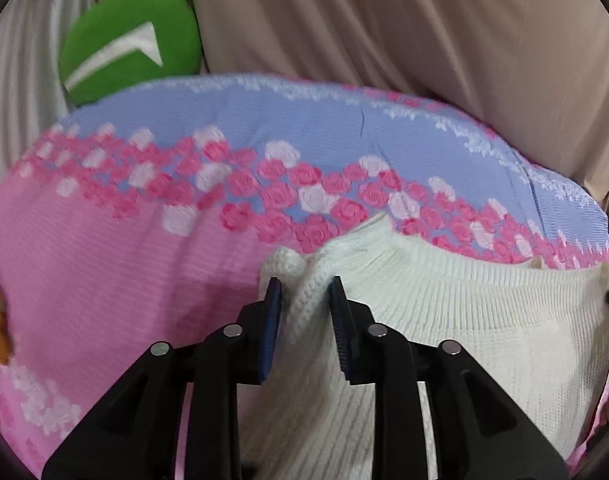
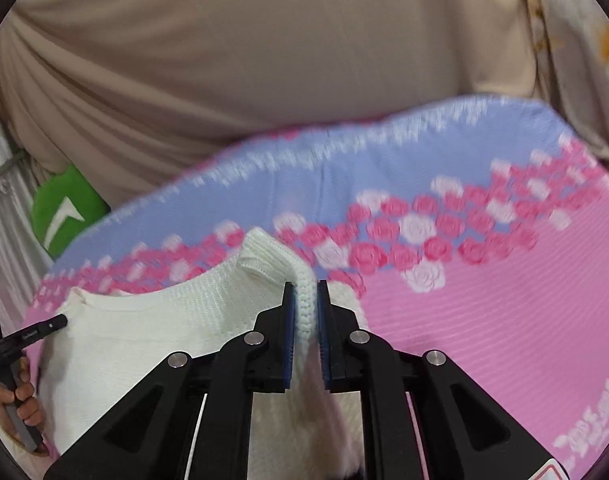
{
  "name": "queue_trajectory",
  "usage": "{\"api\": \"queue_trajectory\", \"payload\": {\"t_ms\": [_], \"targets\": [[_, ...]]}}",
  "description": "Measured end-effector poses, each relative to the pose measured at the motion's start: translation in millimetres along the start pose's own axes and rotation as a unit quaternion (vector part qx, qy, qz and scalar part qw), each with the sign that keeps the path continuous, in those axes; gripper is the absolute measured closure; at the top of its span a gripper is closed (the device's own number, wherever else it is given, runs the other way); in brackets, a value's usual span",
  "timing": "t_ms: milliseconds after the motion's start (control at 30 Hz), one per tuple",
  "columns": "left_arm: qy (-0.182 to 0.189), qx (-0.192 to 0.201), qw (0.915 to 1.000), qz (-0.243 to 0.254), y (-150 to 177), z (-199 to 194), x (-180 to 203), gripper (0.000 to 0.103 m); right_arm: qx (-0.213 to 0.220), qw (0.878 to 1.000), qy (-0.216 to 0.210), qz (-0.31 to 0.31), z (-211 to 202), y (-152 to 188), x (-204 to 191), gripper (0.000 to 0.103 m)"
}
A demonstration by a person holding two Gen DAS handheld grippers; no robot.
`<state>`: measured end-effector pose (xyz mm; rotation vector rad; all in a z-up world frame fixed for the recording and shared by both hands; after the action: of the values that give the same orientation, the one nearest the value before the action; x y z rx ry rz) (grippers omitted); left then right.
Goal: Fold small clothes
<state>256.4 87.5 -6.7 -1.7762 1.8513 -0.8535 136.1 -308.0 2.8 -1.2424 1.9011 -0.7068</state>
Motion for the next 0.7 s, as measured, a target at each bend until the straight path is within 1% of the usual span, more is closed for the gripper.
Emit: {"api": "queue_trajectory", "payload": {"t_ms": [33, 67, 100, 133, 167, 233, 300, 333, 367, 400, 433, 467, 500, 533, 567, 633, 667, 700], "targets": [[-0.006, 0.02, 0.9998, 0.002, 0, -19, 0, 0.071, 0.017, 1.0, -0.001, -0.011, -16, 1, -9, 0.087], [-0.008, 0.039, 0.9992, 0.007, 2, -38, 0, 0.065, 0.03, 0.999, -0.008, -0.029, -34, 9, -24, 0.087], [-0.006, 0.051, 0.9987, 0.009, 5, -54, 3, 0.059, 0.032, 0.998, -0.023, -0.045, -47, 18, -39, 0.087], [0.002, 0.06, 0.9982, 0.012, 11, -68, 7, 0.059, 0.028, 0.997, -0.042, -0.06, -55, 30, -52, 0.087], [0.015, 0.061, 0.9979, 0.017, 18, -79, 15, 0.059, 0.014, 0.994, -0.069, -0.08, -60, 47, -74, 0.087], [0.044, 0.049, 0.9969, 0.043, 42, -93, 39, 0.059, -0.027, 0.986, -0.121, -0.114, -60, 83, -114, 0.087], [0.065, 0.021, 0.9947, 0.077, 69, -90, 65, 0.059, -0.086, 0.968, -0.184, -0.145, -56, 129, -157, 0.087], [0.072, 0.003, 0.9931, 0.092, 83, -86, 76, 0.058, -0.112, 0.959, -0.207, -0.156, -53, 150, -172, 0.09], [0.071, -0.014, 0.9918, 0.105, 101, -80, 84, 0.059, -0.127, 0.955, -0.209, -0.167, -51, 164, -180, 0.095], [0.063, -0.027, 0.9912, 0.113, 112, -73, 86, 0.06, -0.136, 0.954, -0.199, -0.179, -48, 175, -182, 0.096], [0.05, -0.039, 0.991, 0.118, 122, -66, 84, 0.061, -0.137, 0.956, -0.178, -0.189, -45, 181, -177, 0.098], [0.035, -0.045, 0.9914, 0.117, 129, -59, 76, 0.061, -0.135, 0.961, -0.148, -0.192, -43, 182, -163, 0.099], [0.03, -0.044, 0.9923, 0.112, 132, -59, 66, 0.061, -0.133, 0.966, -0.127, -0.181, -43, 180, -145, 0.1], [0.027, -0.045, 0.9932, 0.103, 133, -62, 54, 0.061, -0.13, 0.974, -0.106, -0.155, -47, 174, -116, 0.101], [0.012, -0.046, 0.9947, 0.091, 133, -65, 37, 0.061, -0.125, 0.98, -0.082, -0.131, -53, 168, -89, 0.101], [-0.053, -0.037, 0.9947, 0.08, 135, -70, 5, 0.062, -0.107, 0.99, -0.005, -0.088, -68, 160, -24, 0.103], [-0.069, -0.038, 0.9946, 0.069, 138, -69, -16, 0.065, -0.106, 0.992, 0.001, -0.065, -73, 159, 4, 0.103], [-0.05, -0.046, 0.9962, 0.054, 139, -68, -28, 0.068, -0.107, 0.994, -0.008, -0.035, -78, 158, 24, 0.103]]}}
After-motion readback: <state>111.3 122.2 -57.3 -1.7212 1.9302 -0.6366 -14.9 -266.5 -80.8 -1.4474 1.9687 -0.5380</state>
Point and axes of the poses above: each gripper's, at about its wrist camera, not at the fingertips, and z roughly the way its jaws point, x to its right, y to its underside, the point moved 4 cm from there along z, roughly the way its jaws point
